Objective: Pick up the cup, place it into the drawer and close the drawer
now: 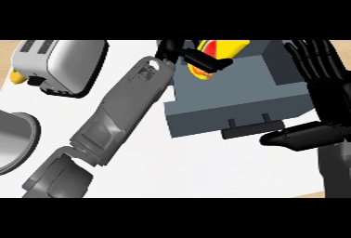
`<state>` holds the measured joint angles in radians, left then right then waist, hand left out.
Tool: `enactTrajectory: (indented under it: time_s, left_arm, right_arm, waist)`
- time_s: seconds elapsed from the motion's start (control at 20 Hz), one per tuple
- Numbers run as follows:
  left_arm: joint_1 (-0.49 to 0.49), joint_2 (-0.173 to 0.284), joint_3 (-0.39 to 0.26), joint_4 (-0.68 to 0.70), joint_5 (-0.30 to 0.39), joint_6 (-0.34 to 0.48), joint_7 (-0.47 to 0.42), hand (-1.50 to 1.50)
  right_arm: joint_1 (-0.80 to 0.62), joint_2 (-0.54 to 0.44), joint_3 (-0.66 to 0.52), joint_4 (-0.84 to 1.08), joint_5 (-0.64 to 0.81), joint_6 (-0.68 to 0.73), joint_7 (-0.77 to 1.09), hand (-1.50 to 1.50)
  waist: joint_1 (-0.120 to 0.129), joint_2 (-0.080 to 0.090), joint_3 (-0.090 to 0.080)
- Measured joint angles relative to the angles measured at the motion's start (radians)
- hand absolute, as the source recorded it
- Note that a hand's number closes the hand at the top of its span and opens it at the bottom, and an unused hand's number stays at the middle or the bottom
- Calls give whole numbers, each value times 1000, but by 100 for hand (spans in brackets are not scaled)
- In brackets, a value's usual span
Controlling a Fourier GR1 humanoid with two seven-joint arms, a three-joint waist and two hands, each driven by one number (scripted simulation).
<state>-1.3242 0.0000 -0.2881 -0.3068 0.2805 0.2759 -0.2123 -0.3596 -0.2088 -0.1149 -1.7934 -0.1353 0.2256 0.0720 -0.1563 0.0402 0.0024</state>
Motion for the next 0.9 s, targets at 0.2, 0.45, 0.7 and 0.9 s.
enactTrajectory:
  time_s: [0.2, 0.45, 0.7, 0.9]
  left_arm:
    - [25, 0, -39, -3, 36, -9, -15, -150]
    - [54, 0, -30, -33, 119, -11, -70, -150]
    - [60, 0, -1, -88, 217, -34, -151, -150]
    - [62, 0, 17, -103, 277, -8, -212, -150]
  right_arm:
    - [-31, 6, 17, 15, -5, 9, 1, -150]
    - [-49, 21, 57, 27, -72, 79, 0, 150]
    - [-54, 11, 139, 30, -157, 214, 22, 150]
    - [-43, -54, 207, 34, -168, 325, 77, 150]
  waist:
    - [-30, 8, 0]
    - [-49, 14, -1]
    - [-47, 10, -2]
    - [-23, 0, -3]
